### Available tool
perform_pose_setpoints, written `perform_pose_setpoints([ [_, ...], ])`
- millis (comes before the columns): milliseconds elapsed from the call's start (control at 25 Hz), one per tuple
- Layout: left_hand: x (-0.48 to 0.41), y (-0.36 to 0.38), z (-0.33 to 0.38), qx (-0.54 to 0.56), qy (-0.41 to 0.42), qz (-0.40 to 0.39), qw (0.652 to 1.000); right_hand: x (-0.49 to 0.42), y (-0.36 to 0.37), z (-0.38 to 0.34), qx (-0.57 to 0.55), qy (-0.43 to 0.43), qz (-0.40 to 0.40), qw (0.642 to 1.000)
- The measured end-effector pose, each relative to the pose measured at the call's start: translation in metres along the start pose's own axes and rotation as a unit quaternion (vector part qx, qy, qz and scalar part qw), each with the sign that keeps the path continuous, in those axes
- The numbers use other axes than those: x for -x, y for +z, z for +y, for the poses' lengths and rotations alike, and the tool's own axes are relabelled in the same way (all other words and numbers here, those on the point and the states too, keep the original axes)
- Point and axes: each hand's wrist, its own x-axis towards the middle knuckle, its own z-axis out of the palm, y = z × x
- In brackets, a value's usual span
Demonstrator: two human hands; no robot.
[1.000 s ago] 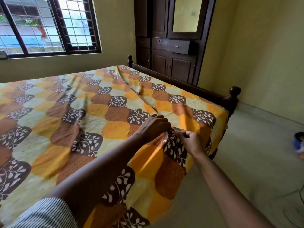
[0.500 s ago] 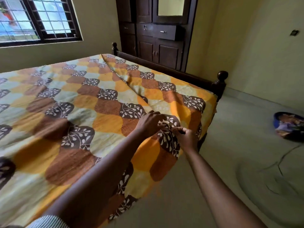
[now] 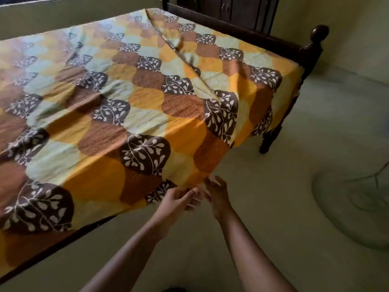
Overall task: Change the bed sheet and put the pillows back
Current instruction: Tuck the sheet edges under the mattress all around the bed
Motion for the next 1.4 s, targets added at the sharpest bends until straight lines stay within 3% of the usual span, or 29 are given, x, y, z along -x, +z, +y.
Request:
perform_pose_setpoints([
  [80, 0.015, 0.005, -0.037, 0.124, -0.111, 0.051, 0.985, 0.002, 0.006, 0.024, -0.02, 0.092, -0.056, 0.994],
  [160, 0.02, 0.003, -0.069, 0.222, -0.169, 0.11, 0.954, 0.004, 0.02, 0.04, -0.066, 0.157, -0.112, 0.979],
  [360, 0.014, -0.02, -0.106, 0.422, -0.145, 0.207, 0.871, 0.012, 0.045, 0.045, -0.104, 0.154, -0.206, 0.961],
  [560, -0.006, -0.028, -0.102, 0.459, -0.072, 0.212, 0.86, 0.006, 0.001, 0.056, 0.045, 0.158, -0.086, 0.983],
  [640, -0.017, -0.026, -0.1, 0.47, -0.069, 0.225, 0.851, 0.003, -0.006, 0.052, 0.055, 0.141, -0.056, 0.987],
  [880, -0.031, -0.022, -0.104, 0.4, -0.126, 0.33, 0.846, 0.02, 0.016, 0.038, -0.059, 0.092, -0.221, 0.969],
  [960, -0.027, -0.018, -0.098, 0.384, -0.12, 0.343, 0.849, 0.022, 0.027, 0.038, -0.051, 0.065, -0.215, 0.973],
  [1080, -0.013, -0.02, -0.09, 0.393, -0.149, 0.307, 0.854, 0.015, 0.031, 0.035, 0.006, 0.053, -0.11, 0.993],
  [1200, 0.006, -0.02, -0.084, 0.438, -0.226, 0.242, 0.836, 0.007, 0.028, 0.036, 0.014, 0.08, -0.089, 0.993],
  [1280, 0.017, -0.016, -0.074, 0.465, -0.206, 0.258, 0.821, 0.012, 0.03, 0.036, 0.001, 0.111, -0.083, 0.99],
  [1400, 0.024, -0.008, -0.04, 0.51, -0.109, 0.21, 0.827, 0.017, 0.031, 0.037, -0.039, 0.143, -0.063, 0.987],
])
